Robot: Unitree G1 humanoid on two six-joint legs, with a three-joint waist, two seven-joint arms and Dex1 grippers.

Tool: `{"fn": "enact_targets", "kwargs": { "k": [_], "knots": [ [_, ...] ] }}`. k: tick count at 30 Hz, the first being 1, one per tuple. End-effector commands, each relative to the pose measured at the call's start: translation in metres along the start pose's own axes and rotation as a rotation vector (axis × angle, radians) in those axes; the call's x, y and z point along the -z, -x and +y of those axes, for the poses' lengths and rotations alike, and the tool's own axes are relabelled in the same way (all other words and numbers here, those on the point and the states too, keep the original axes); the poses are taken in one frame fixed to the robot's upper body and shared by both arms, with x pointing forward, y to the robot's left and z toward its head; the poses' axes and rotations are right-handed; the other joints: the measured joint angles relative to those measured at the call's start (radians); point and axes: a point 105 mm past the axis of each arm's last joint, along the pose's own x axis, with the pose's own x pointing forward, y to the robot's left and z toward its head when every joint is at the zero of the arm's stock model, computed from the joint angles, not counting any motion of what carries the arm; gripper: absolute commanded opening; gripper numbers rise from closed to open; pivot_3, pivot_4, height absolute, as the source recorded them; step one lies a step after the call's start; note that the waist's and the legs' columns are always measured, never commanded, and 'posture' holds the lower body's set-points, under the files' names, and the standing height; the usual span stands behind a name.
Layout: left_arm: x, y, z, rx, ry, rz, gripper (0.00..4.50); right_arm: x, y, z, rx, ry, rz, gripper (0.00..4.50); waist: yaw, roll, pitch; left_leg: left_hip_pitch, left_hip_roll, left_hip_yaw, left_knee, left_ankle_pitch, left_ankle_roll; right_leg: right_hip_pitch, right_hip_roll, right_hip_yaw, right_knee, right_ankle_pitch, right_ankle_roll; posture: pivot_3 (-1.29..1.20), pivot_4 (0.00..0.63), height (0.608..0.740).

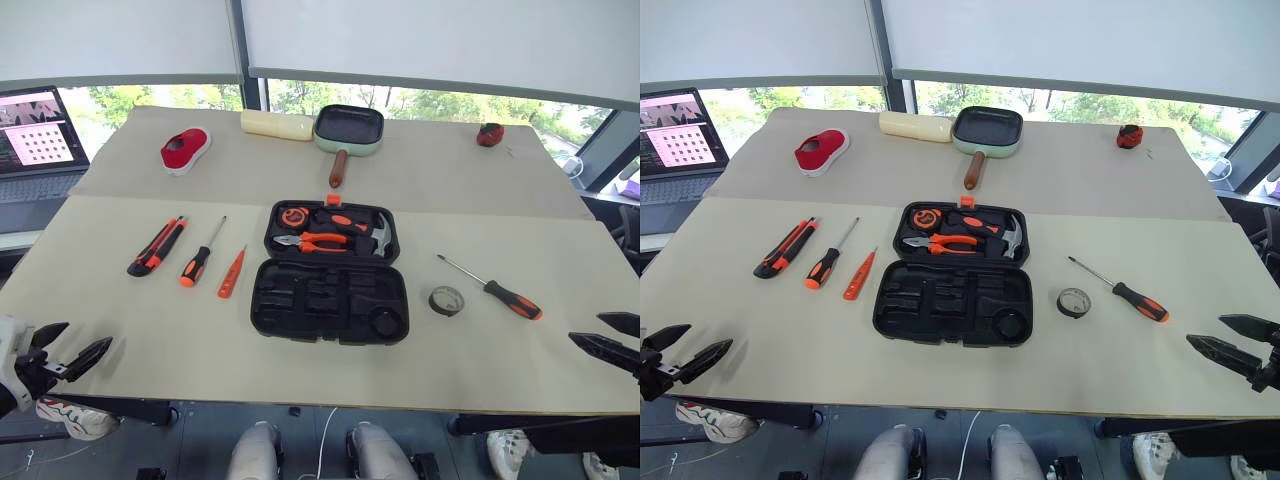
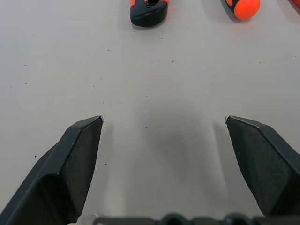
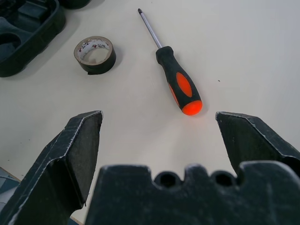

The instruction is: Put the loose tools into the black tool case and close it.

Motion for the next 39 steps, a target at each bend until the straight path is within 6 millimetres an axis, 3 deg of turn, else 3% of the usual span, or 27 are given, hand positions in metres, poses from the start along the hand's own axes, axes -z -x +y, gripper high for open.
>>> {"fn": "enact_targets", "kwargs": {
  "k": [1, 5, 9, 11, 13, 22, 27, 35, 39],
  "knots": [
    [-0.007, 0.001, 0.003, -0.012, -0.042, -0.019, 4.5, -0.008, 0.002, -0.001, 0.02, 0.042, -0.023, 4.49, 0.0, 0.0, 0.0, 0.0, 0.0, 0.0, 0.0, 0.0, 0.0, 0.0, 0.0, 0.0, 0.0, 0.0, 0.0, 0.0, 0.15, 0.74],
    [-0.024, -0.017, -0.008, 0.013, 0.019, -0.043, 4.5, -0.028, -0.001, 0.004, 0.04, 0.112, -0.085, 4.49, 0.003, 0.0, 0.0, 0.0, 0.0, 0.0, 0.0, 0.0, 0.0, 0.0, 0.0, 0.0, 0.0, 0.0, 0.0, 0.0, 0.15, 0.74],
    [-0.061, -0.032, -0.034, 0.092, 0.016, -0.093, 4.5, -0.06, -0.015, 0.038, -0.063, 0.195, -0.143, 4.49, 0.002, 0.0, 0.0, -0.002, 0.0, 0.0, 0.0, 0.001, 0.001, -0.001, 0.0, 0.0, 0.001, 0.002, 0.002, 0.0, 0.15, 0.74],
    [-0.087, -0.048, -0.059, 0.14, 0.02, -0.126, 4.5, -0.083, -0.031, 0.069, -0.154, 0.255, -0.189, 4.49, 0.002, 0.001, 0.0, -0.002, 0.0, -0.001, 0.0, 0.002, 0.002, -0.001, 0.001, 0.0, 0.001, 0.002, 0.003, 0.0, 0.15, 0.74],
    [-0.101, -0.06, -0.077, 0.158, -0.008, -0.113, 4.5, -0.098, -0.041, 0.096, -0.239, 0.288, -0.224, 4.49, 0.002, 0.001, 0.0, -0.003, 0.0, -0.002, 0.001, 0.002, 0.002, -0.001, 0.002, 0.0, 0.001, 0.003, 0.003, 0.0, 0.15, 0.74],
    [-0.102, -0.103, -0.076, 0.015, 0.046, 0.03, 4.5, -0.122, -0.062, 0.159, -0.456, 0.358, -0.285, 4.49, 0.001, -0.001, 0.001, -0.005, -0.002, -0.004, 0.001, 0.002, 0.003, -0.001, 0.003, 0.001, 0.001, 0.003, 0.005, 0.0, 0.15, 0.74],
    [-0.103, -0.122, -0.08, 0.045, 0.04, 0.06, 4.5, -0.128, -0.069, 0.172, -0.503, 0.39, -0.309, 4.49, 0.003, -0.002, 0.001, -0.006, -0.002, -0.005, 0.002, 0.002, 0.003, -0.001, 0.003, 0.0, 0.001, 0.004, 0.005, 0.0, 0.15, 0.74],
    [-0.083, -0.146, -0.076, 0.051, 0.042, 0.118, 4.5, -0.128, -0.073, 0.186, -0.545, 0.403, -0.329, 4.49, 0.003, -0.002, 0.001, -0.006, -0.002, -0.005, 0.002, 0.002, 0.003, -0.001, 0.003, 0.0, 0.001, 0.004, 0.005, 0.0, 0.15, 0.74],
    [-0.08, -0.152, -0.08, 0.09, 0.038, 0.127, 2.96, -0.127, -0.074, 0.185, -0.529, 0.398, -0.335, 4.5, 0.005, -0.002, 0.001, -0.006, -0.002, -0.005, 0.003, 0.002, 0.003, -0.001, 0.002, 0.0, 0.002, 0.004, 0.005, 0.0, 0.15, 0.74]
  ]
}}
